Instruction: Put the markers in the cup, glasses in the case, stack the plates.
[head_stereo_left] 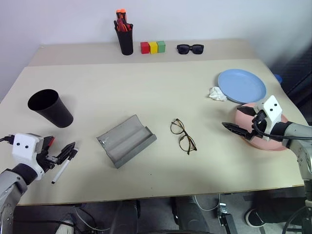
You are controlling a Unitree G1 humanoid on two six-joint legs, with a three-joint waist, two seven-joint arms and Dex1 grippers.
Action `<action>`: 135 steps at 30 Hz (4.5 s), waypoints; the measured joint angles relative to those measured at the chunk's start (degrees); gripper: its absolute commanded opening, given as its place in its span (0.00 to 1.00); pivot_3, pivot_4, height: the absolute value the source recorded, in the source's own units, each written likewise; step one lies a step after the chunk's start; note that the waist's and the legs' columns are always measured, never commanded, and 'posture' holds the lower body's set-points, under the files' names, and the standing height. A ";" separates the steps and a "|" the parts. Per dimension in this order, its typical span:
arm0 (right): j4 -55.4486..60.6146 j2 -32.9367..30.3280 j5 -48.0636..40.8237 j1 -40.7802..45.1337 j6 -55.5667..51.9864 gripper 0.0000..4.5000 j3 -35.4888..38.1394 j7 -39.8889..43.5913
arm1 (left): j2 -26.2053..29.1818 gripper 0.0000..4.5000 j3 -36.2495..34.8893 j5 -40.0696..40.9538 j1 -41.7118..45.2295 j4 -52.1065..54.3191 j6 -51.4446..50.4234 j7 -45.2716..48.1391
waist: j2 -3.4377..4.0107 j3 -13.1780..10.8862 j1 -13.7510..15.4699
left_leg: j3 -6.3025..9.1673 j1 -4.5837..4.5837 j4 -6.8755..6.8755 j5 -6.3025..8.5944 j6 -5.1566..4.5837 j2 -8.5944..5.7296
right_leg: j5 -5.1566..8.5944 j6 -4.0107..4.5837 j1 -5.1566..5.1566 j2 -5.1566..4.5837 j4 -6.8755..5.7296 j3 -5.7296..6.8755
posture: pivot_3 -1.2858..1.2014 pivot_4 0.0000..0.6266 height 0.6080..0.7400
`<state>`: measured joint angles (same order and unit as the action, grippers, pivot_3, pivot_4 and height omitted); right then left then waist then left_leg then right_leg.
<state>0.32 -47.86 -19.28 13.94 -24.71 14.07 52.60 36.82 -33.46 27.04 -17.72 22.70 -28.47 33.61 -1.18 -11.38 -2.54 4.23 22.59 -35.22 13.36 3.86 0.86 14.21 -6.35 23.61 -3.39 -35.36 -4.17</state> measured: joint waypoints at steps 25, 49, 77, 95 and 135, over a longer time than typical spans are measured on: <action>22.53 6.92 -6.64 -1.04 -7.56 1.00 -13.97 0.22 | 10.75 0.71 5.25 1.07 -1.83 4.19 -21.19 2.08 | -0.02 0.01 0.05 | 0.04 -0.02 -0.03 0.00 0.00 0.01 | 0.00 0.01 -0.02 0.02 -0.07 0.00 | 0.52 0.24 1.00; 13.28 31.51 1.32 18.08 -3.01 1.00 -25.98 -16.56 | 1.08 0.01 -0.73 3.76 34.18 -3.07 -3.21 -8.89 | -0.19 0.10 0.02 | 0.18 -0.16 -0.12 -0.07 0.09 0.03 | -0.18 -0.16 -0.05 0.14 -0.49 0.09 | 0.52 0.24 1.00; -0.58 46.95 6.20 24.12 4.95 1.00 -30.66 -19.70 | -5.53 0.63 7.55 -16.44 42.69 -31.76 27.14 -26.69 | -0.19 0.10 -0.05 | 0.31 -0.12 -0.03 -0.16 0.24 0.06 | -0.22 -0.25 0.14 0.22 -0.84 0.11 | 0.52 0.24 1.00; 2.53 41.59 6.51 21.91 3.64 1.00 -29.48 -16.58 | 5.31 0.82 -15.95 4.64 21.53 -13.65 8.13 -18.06 | -0.18 0.09 -1.44 | 0.32 -0.16 0.05 -0.18 0.26 0.07 | -0.11 -0.07 0.15 0.20 -0.84 0.11 | 0.52 0.24 1.00; 10.90 35.55 3.30 18.20 1.16 1.00 -31.78 -8.51 | 11.23 0.01 -8.32 -11.57 31.28 -27.02 -3.32 -29.92 | -0.52 0.18 -0.69 | 0.30 0.01 0.11 -0.24 0.37 0.07 | -0.12 -0.06 0.39 0.14 -0.79 0.15 | 0.52 0.24 1.00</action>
<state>11.22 -12.31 -15.98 32.13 -23.54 -17.71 44.09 48.05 -41.79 15.47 13.57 -4.31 -31.79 3.70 -1.70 -11.20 -3.24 4.53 22.61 -35.12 13.12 4.24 0.93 14.09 -6.41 24.00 -3.25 -36.14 -4.02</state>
